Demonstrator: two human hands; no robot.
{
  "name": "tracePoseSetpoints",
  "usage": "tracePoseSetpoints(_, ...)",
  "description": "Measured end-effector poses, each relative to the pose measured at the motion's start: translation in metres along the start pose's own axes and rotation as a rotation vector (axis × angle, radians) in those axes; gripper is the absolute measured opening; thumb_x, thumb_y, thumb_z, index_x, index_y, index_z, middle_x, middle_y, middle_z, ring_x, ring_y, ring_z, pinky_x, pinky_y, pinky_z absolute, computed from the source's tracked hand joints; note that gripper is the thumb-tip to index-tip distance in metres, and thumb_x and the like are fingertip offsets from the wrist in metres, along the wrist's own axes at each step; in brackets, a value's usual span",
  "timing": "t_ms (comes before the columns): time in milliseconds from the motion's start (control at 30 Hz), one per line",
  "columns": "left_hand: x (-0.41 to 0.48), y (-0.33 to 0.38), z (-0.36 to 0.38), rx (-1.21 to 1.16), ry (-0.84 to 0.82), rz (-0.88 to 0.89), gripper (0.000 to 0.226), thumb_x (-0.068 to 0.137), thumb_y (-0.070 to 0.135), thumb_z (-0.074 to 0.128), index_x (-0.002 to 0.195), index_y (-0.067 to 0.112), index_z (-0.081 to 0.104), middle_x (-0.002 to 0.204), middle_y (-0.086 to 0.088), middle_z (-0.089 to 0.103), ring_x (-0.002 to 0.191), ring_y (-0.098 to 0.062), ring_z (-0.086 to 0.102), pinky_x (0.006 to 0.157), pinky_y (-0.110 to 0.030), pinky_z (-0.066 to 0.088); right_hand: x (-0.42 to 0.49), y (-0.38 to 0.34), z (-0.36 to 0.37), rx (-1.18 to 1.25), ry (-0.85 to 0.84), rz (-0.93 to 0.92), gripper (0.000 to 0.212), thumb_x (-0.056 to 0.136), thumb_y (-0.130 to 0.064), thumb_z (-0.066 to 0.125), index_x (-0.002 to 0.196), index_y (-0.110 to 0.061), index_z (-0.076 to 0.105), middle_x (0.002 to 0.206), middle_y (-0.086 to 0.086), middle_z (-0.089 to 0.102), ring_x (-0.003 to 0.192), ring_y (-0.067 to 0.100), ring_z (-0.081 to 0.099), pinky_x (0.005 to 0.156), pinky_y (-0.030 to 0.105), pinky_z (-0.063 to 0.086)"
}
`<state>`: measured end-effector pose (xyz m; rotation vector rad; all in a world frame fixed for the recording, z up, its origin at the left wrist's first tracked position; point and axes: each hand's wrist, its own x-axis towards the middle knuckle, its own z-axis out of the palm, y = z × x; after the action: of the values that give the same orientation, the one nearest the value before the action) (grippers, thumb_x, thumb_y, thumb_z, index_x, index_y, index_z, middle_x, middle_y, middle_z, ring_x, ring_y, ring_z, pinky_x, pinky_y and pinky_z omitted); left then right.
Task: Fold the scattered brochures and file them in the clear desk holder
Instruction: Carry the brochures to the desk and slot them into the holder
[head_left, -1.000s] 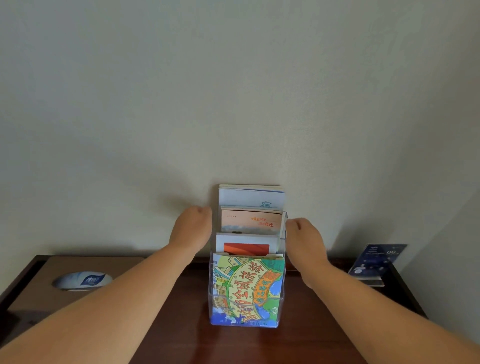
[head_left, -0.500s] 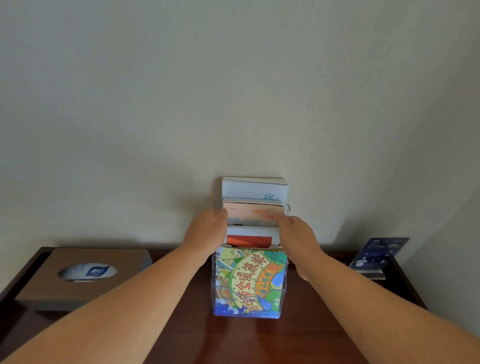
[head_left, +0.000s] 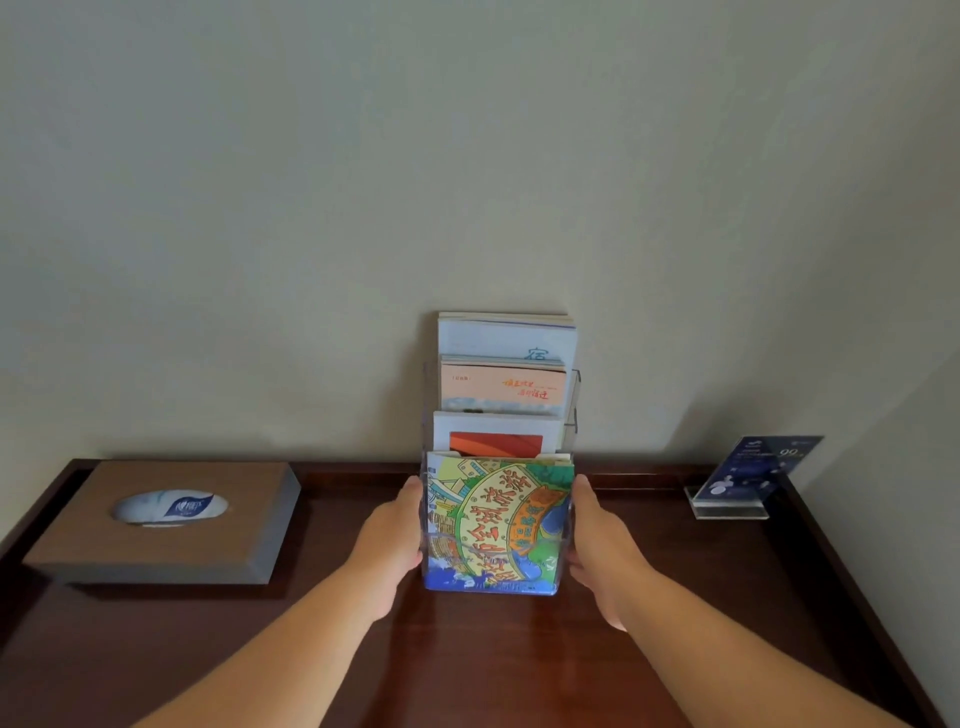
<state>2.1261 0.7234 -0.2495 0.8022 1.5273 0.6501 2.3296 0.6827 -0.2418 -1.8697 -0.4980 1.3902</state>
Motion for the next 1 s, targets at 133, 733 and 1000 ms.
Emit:
tracePoseSetpoints(133,-0.001,-0.008,0.004,-0.008,0.057,0.067,0.046,0.098,0.050,0.038,0.088,0.021,0.072,0.083,0.002,0.076,0.083,-0.015,0.071,0.086,-0.036,0.052,0.009,0.002,-0.002,0.022,-0.012,-0.035,0.052,0.098,-0.061,0.032,0.089,-0.023,0.066,0.083,-0.002,0.074,0.079,0.014,0.067,0.077,0.031,0.047)
tracePoseSetpoints(733,0.012,-0.015,0.010,-0.080,0.168,0.107,0.045,0.097,0.049,0.041,0.085,0.018,0.070,0.069,0.006,0.075,0.055,-0.005,0.069,0.064,-0.029,0.051,0.021,0.002,0.001,-0.048,-0.011,-0.069,0.052,0.097,-0.062,0.033,0.089,-0.024,0.069,0.074,-0.005,0.076,0.077,0.016,0.072,0.070,0.030,0.051)
tracePoseSetpoints(1000,0.001,-0.006,0.005,-0.009,0.184,0.062,0.046,0.097,0.049,0.044,0.075,0.017,0.068,0.058,0.004,0.067,0.073,-0.018,0.064,0.070,-0.032,0.048,0.016,-0.008,-0.004,-0.122,-0.092,-0.083,0.050,0.098,-0.060,0.032,0.087,-0.023,0.063,0.092,0.000,0.071,0.081,0.014,0.063,0.081,0.035,0.046)
